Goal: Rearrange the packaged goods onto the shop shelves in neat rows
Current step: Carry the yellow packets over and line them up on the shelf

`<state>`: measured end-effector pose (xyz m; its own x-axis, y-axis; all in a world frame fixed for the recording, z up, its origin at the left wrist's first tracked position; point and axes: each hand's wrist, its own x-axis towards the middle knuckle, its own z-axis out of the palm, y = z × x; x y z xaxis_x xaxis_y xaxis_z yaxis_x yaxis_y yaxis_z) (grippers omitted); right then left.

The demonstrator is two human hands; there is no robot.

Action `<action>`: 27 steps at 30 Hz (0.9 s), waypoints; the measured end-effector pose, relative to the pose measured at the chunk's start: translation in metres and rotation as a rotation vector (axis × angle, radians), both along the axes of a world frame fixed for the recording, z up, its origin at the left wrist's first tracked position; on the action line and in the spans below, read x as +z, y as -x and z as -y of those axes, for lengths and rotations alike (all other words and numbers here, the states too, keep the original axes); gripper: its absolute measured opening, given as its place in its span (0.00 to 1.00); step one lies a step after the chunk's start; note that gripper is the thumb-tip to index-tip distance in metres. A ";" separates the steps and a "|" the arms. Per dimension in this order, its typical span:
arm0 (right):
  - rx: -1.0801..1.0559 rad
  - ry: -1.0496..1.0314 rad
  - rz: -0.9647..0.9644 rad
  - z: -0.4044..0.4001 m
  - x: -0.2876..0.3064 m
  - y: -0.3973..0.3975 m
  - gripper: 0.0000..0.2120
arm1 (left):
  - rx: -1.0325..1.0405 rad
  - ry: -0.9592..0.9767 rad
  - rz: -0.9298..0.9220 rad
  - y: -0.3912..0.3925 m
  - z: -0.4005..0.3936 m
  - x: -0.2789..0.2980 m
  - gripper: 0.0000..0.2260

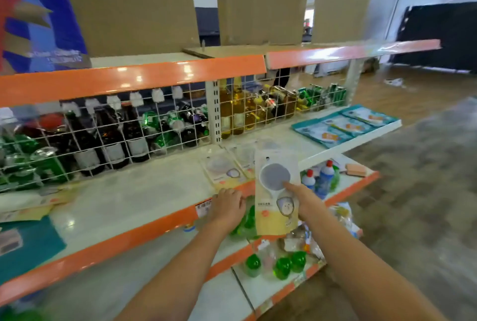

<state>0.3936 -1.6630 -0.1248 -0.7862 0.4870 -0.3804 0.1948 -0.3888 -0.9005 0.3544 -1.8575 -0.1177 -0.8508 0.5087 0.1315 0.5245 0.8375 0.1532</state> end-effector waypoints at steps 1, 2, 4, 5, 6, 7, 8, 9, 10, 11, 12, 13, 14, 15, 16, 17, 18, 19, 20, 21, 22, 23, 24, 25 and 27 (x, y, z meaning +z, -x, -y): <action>-0.012 0.019 -0.011 -0.012 0.001 -0.006 0.16 | -0.018 -0.006 0.003 -0.002 -0.014 0.001 0.13; -0.023 0.053 -0.028 -0.023 0.002 -0.012 0.13 | -0.037 -0.026 0.008 -0.005 -0.028 0.001 0.13; -0.060 0.096 -0.040 -0.047 -0.001 -0.020 0.13 | -0.077 -0.080 0.027 -0.010 -0.055 0.000 0.13; -0.073 0.095 -0.042 -0.057 -0.002 -0.024 0.13 | -0.098 -0.100 0.034 -0.012 -0.067 0.000 0.13; -0.082 0.097 -0.050 -0.068 -0.005 -0.028 0.12 | -0.117 -0.117 0.047 -0.014 -0.080 -0.002 0.13; -0.085 0.103 -0.047 -0.076 -0.006 -0.032 0.10 | -0.137 -0.130 0.063 -0.016 -0.091 -0.003 0.13; -0.091 0.106 -0.044 -0.084 -0.006 -0.037 0.07 | -0.156 -0.137 0.079 -0.016 -0.103 -0.006 0.14; -0.103 0.114 -0.036 -0.093 -0.007 -0.039 0.06 | -0.174 -0.136 0.089 -0.016 -0.114 -0.008 0.14; -0.111 0.125 -0.032 -0.101 -0.009 -0.042 0.07 | -0.185 -0.128 0.101 -0.015 -0.124 -0.011 0.14; -0.126 0.132 -0.026 -0.109 -0.012 -0.043 0.10 | -0.192 -0.121 0.108 -0.013 -0.133 -0.012 0.14; -0.135 0.134 -0.019 -0.117 -0.015 -0.044 0.12 | -0.199 -0.117 0.118 -0.011 -0.142 -0.015 0.14; -0.145 0.132 -0.011 -0.125 -0.017 -0.043 0.13 | -0.212 -0.120 0.127 -0.009 -0.151 -0.016 0.14; -0.147 0.128 -0.006 -0.134 -0.019 -0.040 0.12 | -0.226 -0.129 0.144 -0.005 -0.160 -0.018 0.13; -0.155 0.121 0.012 -0.140 -0.018 -0.038 0.11 | -0.241 -0.143 0.162 -0.002 -0.168 -0.017 0.13; -0.177 0.122 0.016 -0.145 -0.016 -0.036 0.08 | -0.249 -0.160 0.183 0.003 -0.177 -0.016 0.12; -0.194 0.131 0.020 -0.151 -0.016 -0.032 0.06 | -0.253 -0.177 0.196 0.009 -0.185 -0.014 0.12; -0.215 0.139 0.023 -0.159 -0.018 -0.026 0.04 | -0.253 -0.189 0.202 0.016 -0.194 -0.013 0.12; -0.228 0.143 0.024 -0.165 -0.018 -0.021 0.06 | -0.249 -0.196 0.209 0.023 -0.202 -0.012 0.12; -0.232 0.135 0.035 -0.173 -0.020 -0.014 0.10 | -0.241 -0.213 0.216 0.031 -0.210 -0.010 0.12; -0.236 0.118 0.054 -0.181 -0.022 -0.007 0.15 | -0.232 -0.239 0.226 0.039 -0.219 -0.007 0.12; -0.242 0.105 0.071 -0.188 -0.022 0.001 0.19 | -0.224 -0.277 0.248 0.048 -0.228 -0.005 0.12; -0.262 0.099 0.064 -0.197 -0.023 0.010 0.20 | -0.215 -0.320 0.290 0.058 -0.237 -0.001 0.12; -0.278 0.089 0.050 -0.204 -0.022 0.019 0.19 | -0.197 -0.367 0.353 0.068 -0.244 0.001 0.12; -0.276 0.080 0.047 -0.208 -0.018 0.026 0.19 | -0.170 -0.412 0.433 0.076 -0.251 0.004 0.13; -0.266 0.079 0.030 -0.211 -0.007 0.040 0.22 | -0.119 -0.526 0.609 0.095 -0.263 0.007 0.13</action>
